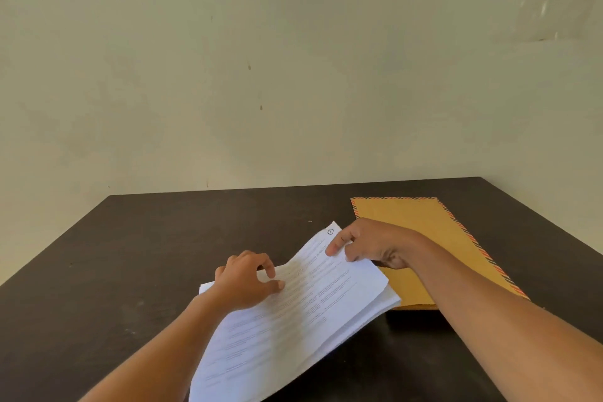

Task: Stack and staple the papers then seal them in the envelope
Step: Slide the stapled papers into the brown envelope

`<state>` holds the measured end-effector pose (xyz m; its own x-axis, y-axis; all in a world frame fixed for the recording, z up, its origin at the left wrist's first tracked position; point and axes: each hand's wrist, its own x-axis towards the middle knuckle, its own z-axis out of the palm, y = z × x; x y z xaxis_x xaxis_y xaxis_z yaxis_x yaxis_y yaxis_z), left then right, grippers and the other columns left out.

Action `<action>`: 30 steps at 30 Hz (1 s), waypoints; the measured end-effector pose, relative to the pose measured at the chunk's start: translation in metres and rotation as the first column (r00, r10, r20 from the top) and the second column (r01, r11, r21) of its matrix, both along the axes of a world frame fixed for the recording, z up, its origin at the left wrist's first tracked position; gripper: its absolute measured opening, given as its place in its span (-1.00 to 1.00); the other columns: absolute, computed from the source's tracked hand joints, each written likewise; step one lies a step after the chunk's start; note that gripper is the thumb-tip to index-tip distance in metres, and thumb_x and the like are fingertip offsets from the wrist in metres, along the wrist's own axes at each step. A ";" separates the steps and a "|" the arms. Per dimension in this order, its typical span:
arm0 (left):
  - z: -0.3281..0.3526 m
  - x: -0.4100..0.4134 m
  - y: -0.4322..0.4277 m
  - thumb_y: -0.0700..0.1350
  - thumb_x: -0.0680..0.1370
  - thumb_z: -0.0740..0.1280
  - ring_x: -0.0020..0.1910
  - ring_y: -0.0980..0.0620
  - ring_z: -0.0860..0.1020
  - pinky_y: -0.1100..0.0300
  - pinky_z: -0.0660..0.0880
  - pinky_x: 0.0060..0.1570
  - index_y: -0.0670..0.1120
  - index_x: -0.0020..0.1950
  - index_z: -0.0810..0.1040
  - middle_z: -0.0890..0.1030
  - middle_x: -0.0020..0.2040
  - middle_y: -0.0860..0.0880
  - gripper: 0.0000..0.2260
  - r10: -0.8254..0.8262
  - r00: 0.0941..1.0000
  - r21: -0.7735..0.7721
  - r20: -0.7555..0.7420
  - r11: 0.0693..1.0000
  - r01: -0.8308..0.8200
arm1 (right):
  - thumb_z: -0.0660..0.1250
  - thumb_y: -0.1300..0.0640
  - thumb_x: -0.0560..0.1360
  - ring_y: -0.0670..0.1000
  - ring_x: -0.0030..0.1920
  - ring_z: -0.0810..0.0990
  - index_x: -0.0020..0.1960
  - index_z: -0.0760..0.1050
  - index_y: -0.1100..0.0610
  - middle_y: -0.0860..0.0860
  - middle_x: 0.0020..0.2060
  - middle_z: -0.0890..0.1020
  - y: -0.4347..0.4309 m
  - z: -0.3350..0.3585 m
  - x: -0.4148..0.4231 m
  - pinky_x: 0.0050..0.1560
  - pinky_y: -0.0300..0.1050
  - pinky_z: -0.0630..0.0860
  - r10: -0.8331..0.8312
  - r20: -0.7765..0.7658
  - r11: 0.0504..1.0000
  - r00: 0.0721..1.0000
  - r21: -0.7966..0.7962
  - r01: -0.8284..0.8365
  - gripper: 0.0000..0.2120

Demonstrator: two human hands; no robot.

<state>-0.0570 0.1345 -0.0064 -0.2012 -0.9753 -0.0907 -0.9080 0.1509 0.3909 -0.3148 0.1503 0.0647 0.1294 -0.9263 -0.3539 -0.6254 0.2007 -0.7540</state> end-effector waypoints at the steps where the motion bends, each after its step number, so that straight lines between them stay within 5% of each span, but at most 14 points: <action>1: 0.002 -0.001 -0.002 0.26 0.48 0.41 0.37 -0.01 0.40 -0.15 0.25 0.41 0.15 -0.08 0.55 0.51 0.33 0.14 -0.79 -0.028 0.999 0.012 -0.022 1.000 0.028 | 0.28 0.40 0.55 0.13 0.12 0.66 0.08 0.73 0.08 0.06 0.20 0.62 0.001 0.004 -0.006 0.16 0.05 0.65 -0.020 0.005 1.000 1.000 0.005 0.020 -0.66; 6: 0.007 -0.010 -0.014 0.40 0.34 0.41 0.30 -0.04 0.47 -0.19 0.40 0.31 0.28 -0.09 0.58 0.51 0.30 0.12 -0.72 0.025 0.965 -0.079 -0.261 0.996 -0.047 | 0.20 0.44 0.58 0.12 0.07 0.70 0.11 0.71 0.11 0.07 0.14 0.67 0.008 0.027 -0.050 0.12 0.02 0.65 -0.183 0.194 0.972 0.964 -0.111 0.207 -0.62; 8: 0.012 -0.018 -0.016 0.34 0.37 0.44 0.06 -0.03 0.55 0.02 0.53 0.07 0.27 -0.04 0.58 0.54 0.28 -0.08 -0.74 0.059 0.919 -0.061 -0.390 0.994 -0.089 | 0.18 0.46 0.58 0.12 0.08 0.68 0.11 0.70 0.12 0.08 0.16 0.66 0.013 0.039 -0.072 0.10 -0.03 0.65 -0.248 0.283 0.940 0.927 -0.163 0.301 -0.60; 10: 0.023 -0.031 -0.015 0.13 0.48 0.48 -0.13 0.08 0.52 0.26 0.44 -0.16 0.16 0.02 0.60 0.55 0.20 -0.20 -0.83 0.082 0.836 0.014 -0.542 0.996 -0.088 | 0.18 0.47 0.58 0.11 0.07 0.66 0.08 0.71 0.10 0.10 0.20 0.64 0.019 0.051 -0.096 0.00 -0.12 0.65 -0.298 0.362 0.896 0.883 -0.214 0.390 -0.58; 12: 0.029 -0.045 -0.018 -0.05 0.53 0.48 -0.10 0.12 0.56 0.36 0.45 -0.23 -0.01 0.09 0.63 0.58 0.16 -0.12 -0.84 0.124 0.714 0.111 -0.689 0.992 -0.064 | 0.17 0.47 0.58 0.13 0.09 0.62 0.07 0.70 0.07 0.11 0.24 0.60 0.026 0.059 -0.116 -0.15 -0.23 0.60 -0.327 0.400 0.853 0.856 -0.266 0.450 -0.57; 15: 0.040 -0.070 -0.020 -0.28 0.55 0.43 -0.20 -0.01 0.65 0.24 0.57 -0.32 -0.16 0.08 0.66 0.64 0.14 -0.16 -0.87 0.191 0.458 0.244 -0.868 0.968 0.061 | 0.19 0.44 0.59 0.14 0.06 0.61 0.09 0.70 0.07 0.10 0.24 0.61 0.041 0.059 -0.142 -0.15 -0.18 0.55 -0.371 0.429 0.814 0.824 -0.276 0.511 -0.60; 20: 0.045 -0.120 -0.026 -0.36 0.56 0.38 -0.15 -0.07 0.66 0.18 0.66 -0.24 -0.16 0.06 0.69 0.67 0.11 -0.17 -0.83 0.213 0.344 0.260 -0.914 0.961 0.097 | 0.30 0.42 0.56 0.11 0.04 0.72 0.14 0.69 0.17 0.12 0.14 0.71 0.082 0.046 -0.177 -0.01 -0.08 0.65 -0.396 0.550 0.864 0.736 -0.049 0.501 -0.70; 24: 0.041 -0.159 -0.026 -0.31 0.56 0.39 -0.14 -0.06 0.63 0.17 0.65 -0.26 -0.09 0.05 0.70 0.66 0.11 -0.12 -0.83 0.162 0.415 0.239 -0.895 0.961 0.142 | 0.31 0.46 0.54 0.12 0.07 0.69 0.15 0.69 0.20 0.08 0.16 0.68 0.115 0.037 -0.203 -0.10 -0.11 0.68 -0.468 0.520 0.827 0.715 -0.028 0.562 -0.69; 27: 0.033 -0.188 -0.020 -0.28 0.56 0.39 -0.10 -0.10 0.63 0.10 0.62 -0.26 -0.03 0.00 0.68 0.64 0.11 -0.14 -0.84 0.001 0.578 0.144 -0.816 0.969 0.202 | 0.29 0.47 0.54 0.11 0.03 0.68 0.15 0.69 0.18 0.07 0.17 0.65 0.145 0.041 -0.231 -0.14 -0.11 0.68 -0.544 0.439 0.771 0.715 -0.075 0.633 -0.67; 30: 0.024 -0.210 -0.005 -0.38 0.49 0.28 -0.12 -0.10 0.60 0.05 0.58 -0.22 -0.02 -0.15 0.62 0.59 0.10 -0.15 -0.73 -0.208 0.713 0.072 -0.670 0.937 0.342 | 0.31 0.46 0.53 0.19 0.15 0.64 0.13 0.70 0.12 0.11 0.22 0.62 0.179 0.045 -0.268 0.12 0.03 0.65 -0.621 0.360 0.714 0.696 -0.107 0.692 -0.64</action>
<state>-0.2667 0.1300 0.0174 -0.5323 -0.8466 -0.0027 -0.3564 0.2212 0.9078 -0.5824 0.3291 0.1101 -0.4840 -0.8559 -0.1821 -0.1528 0.2875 -0.9455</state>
